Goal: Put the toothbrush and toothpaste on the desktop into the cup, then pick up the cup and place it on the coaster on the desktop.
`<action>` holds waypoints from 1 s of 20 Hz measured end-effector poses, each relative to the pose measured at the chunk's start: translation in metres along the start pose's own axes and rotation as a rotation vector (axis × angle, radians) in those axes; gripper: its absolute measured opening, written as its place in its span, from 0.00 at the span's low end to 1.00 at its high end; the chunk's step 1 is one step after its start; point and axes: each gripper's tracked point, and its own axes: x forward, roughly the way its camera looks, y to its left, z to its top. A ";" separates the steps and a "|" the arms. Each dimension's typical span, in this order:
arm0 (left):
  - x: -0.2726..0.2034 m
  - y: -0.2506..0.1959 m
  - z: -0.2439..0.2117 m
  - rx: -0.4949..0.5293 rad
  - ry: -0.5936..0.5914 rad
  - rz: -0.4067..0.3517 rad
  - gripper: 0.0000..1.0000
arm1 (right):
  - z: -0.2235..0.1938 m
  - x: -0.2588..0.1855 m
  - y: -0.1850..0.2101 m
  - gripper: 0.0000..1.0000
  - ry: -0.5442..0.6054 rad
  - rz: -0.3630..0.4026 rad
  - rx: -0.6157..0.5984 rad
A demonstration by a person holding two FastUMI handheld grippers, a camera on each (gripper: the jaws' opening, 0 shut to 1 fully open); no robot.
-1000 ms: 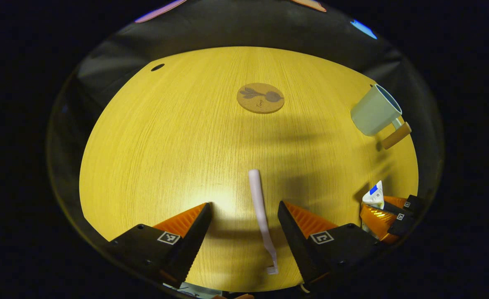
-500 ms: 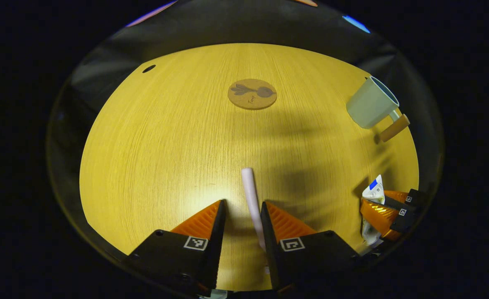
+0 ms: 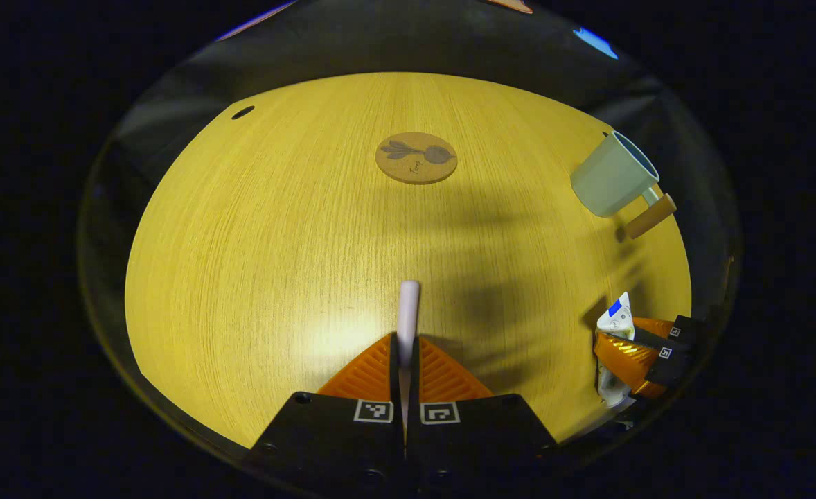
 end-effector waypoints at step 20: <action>-0.039 -0.012 0.014 -0.033 -0.198 -0.087 0.00 | 0.065 -0.052 -0.011 0.16 -0.298 0.084 0.127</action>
